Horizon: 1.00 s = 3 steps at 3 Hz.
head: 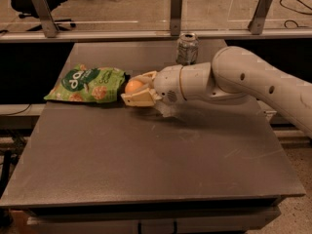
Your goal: Move orange near green rice chip bag
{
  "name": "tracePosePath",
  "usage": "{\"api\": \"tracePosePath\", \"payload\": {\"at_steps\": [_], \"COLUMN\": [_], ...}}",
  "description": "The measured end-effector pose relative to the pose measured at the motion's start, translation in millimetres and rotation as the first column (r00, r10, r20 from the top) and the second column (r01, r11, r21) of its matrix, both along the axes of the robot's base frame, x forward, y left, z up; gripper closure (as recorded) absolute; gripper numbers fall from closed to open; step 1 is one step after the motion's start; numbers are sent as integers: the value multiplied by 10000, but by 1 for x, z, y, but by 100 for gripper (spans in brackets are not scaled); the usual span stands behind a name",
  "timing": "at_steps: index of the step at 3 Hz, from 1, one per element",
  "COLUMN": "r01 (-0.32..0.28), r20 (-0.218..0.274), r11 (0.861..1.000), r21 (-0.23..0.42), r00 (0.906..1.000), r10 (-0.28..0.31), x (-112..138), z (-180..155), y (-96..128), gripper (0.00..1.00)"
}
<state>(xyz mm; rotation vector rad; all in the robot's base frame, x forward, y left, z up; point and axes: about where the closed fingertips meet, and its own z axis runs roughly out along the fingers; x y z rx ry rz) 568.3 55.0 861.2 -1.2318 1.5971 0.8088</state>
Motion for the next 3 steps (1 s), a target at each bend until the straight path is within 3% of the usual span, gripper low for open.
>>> {"api": "tracePosePath", "payload": {"at_steps": [1,3], "r01": [-258,-387], "r20": [-186,-372], "r11": [9996,9991], "r21": [86,166], "r00": [9995,9985], "r10": [260,393], "x": [-2,-3], "z": [-6,-14], "y": [16,26], "gripper": [59,12]}}
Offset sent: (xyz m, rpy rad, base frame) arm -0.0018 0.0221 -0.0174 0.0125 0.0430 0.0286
